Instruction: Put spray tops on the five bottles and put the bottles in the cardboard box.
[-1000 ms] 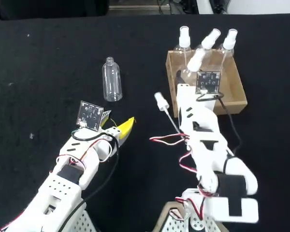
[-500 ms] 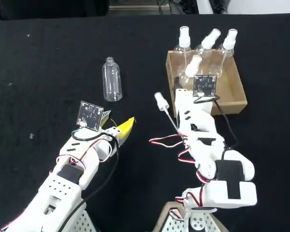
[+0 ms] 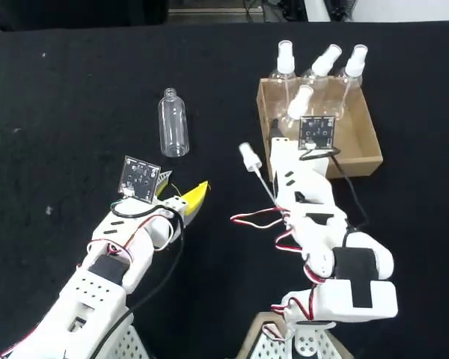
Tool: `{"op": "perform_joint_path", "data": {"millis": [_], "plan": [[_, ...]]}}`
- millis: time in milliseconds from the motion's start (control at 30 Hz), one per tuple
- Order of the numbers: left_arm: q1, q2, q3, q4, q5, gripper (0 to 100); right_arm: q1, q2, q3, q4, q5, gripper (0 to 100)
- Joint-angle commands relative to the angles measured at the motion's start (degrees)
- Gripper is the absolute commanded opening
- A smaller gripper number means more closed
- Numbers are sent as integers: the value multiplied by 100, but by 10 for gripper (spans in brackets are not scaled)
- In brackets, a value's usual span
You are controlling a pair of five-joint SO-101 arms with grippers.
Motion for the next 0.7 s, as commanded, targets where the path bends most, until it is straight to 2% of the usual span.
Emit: {"op": "perform_joint_path", "data": {"millis": [0,433,600,667], "plan": [[48,-88,-127,-132,-35,252,-255,40,-198,-149,35,132],[48,-105,-119,-132,-35,252,-299,4,-101,-158,35,138],[48,-105,-119,-132,-35,252,-299,-13,-22,-158,9,263],[48,-105,-119,-132,-35,252,-308,-13,-13,-158,0,276]]}}
